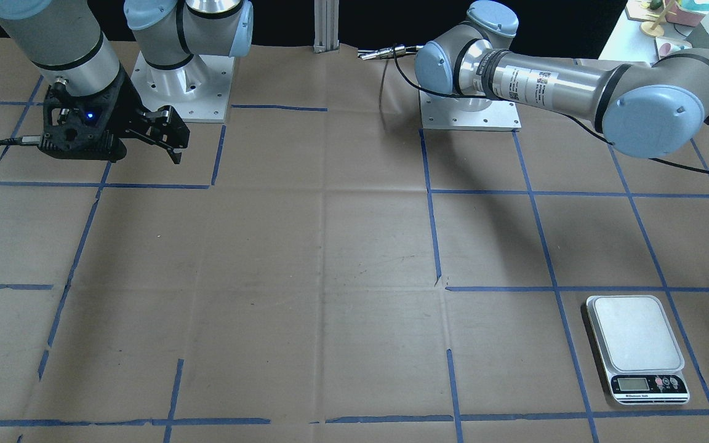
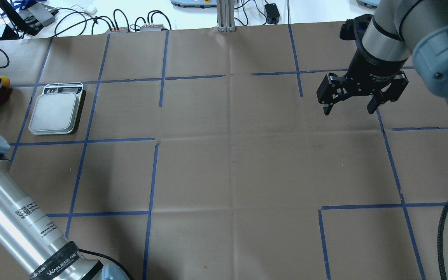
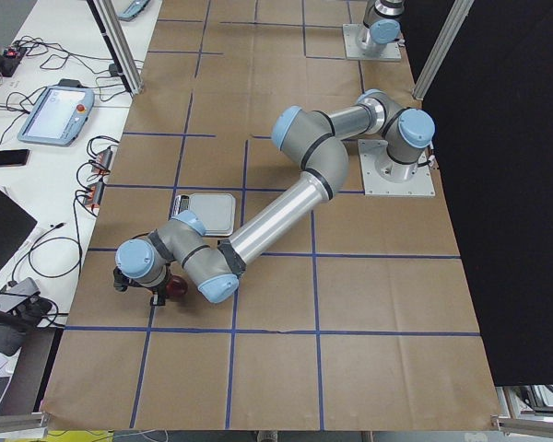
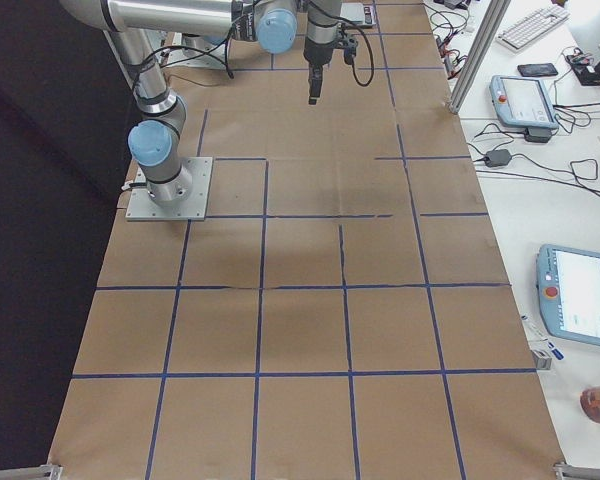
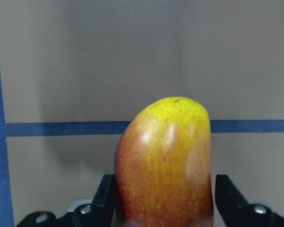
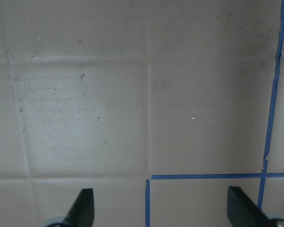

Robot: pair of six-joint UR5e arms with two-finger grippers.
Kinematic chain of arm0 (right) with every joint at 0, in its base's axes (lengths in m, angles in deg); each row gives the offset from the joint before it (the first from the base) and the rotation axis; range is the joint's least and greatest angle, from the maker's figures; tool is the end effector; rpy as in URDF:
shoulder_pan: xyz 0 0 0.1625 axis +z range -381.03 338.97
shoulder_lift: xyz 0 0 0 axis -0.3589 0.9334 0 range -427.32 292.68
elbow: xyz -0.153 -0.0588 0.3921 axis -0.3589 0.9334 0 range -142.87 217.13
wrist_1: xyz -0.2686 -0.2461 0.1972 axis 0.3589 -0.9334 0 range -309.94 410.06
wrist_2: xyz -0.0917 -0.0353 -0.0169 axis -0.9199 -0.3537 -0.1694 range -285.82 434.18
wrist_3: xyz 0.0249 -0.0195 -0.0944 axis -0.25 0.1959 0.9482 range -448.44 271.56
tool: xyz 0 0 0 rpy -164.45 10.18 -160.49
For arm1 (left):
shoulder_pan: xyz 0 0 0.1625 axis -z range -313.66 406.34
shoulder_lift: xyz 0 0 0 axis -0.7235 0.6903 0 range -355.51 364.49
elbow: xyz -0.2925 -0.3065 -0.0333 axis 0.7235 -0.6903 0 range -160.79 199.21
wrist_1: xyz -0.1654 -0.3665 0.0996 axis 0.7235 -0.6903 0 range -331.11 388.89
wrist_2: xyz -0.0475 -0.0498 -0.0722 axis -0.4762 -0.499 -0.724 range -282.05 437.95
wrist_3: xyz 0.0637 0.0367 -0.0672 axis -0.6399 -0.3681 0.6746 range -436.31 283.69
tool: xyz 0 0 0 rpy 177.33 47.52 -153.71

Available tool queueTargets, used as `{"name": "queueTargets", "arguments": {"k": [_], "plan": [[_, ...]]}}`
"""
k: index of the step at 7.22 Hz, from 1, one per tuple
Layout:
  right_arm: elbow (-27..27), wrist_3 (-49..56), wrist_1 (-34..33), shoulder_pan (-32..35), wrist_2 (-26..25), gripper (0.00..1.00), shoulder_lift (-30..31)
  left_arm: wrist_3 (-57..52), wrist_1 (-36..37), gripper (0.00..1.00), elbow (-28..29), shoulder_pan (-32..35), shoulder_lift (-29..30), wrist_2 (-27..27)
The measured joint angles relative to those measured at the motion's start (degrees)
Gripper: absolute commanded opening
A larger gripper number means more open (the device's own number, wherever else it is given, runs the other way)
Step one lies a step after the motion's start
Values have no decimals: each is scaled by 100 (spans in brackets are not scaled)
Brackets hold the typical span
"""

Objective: Weigh mango
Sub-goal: 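Lift the mango with the left gripper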

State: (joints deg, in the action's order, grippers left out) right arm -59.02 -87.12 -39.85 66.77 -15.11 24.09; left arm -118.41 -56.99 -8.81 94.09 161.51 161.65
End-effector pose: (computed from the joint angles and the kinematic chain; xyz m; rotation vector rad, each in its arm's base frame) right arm 0.1164 -0.4762 0.4473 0.0247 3.1238 0.1314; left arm 0.4850 -0.7484 0.1934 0.0055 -3.0479 0.0944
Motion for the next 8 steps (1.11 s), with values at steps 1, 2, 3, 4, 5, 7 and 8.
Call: {"name": "queueTargets", "arguments": {"k": [1, 2, 3, 4, 5, 7, 8], "plan": [[0, 0, 0, 0, 0, 100, 0, 0, -25, 43, 16, -1, -42, -5], [0, 0, 0, 0, 0, 100, 0, 0, -165, 43, 40, 0, -178, -6], [0, 0, 0, 0, 0, 100, 0, 11, -460, 41, 35, 11, -455, -1], [0, 0, 0, 0, 0, 100, 0, 94, -844, 40, -9, 29, -814, 7], [0, 0, 0, 0, 0, 100, 0, 277, -1225, 40, -111, 102, -1179, 11], [0, 0, 0, 0, 0, 100, 0, 932, -1560, 35, -732, 536, -1796, 23], [0, 0, 0, 0, 0, 100, 0, 1283, -1567, 34, -1216, 791, -2115, 22]]}}
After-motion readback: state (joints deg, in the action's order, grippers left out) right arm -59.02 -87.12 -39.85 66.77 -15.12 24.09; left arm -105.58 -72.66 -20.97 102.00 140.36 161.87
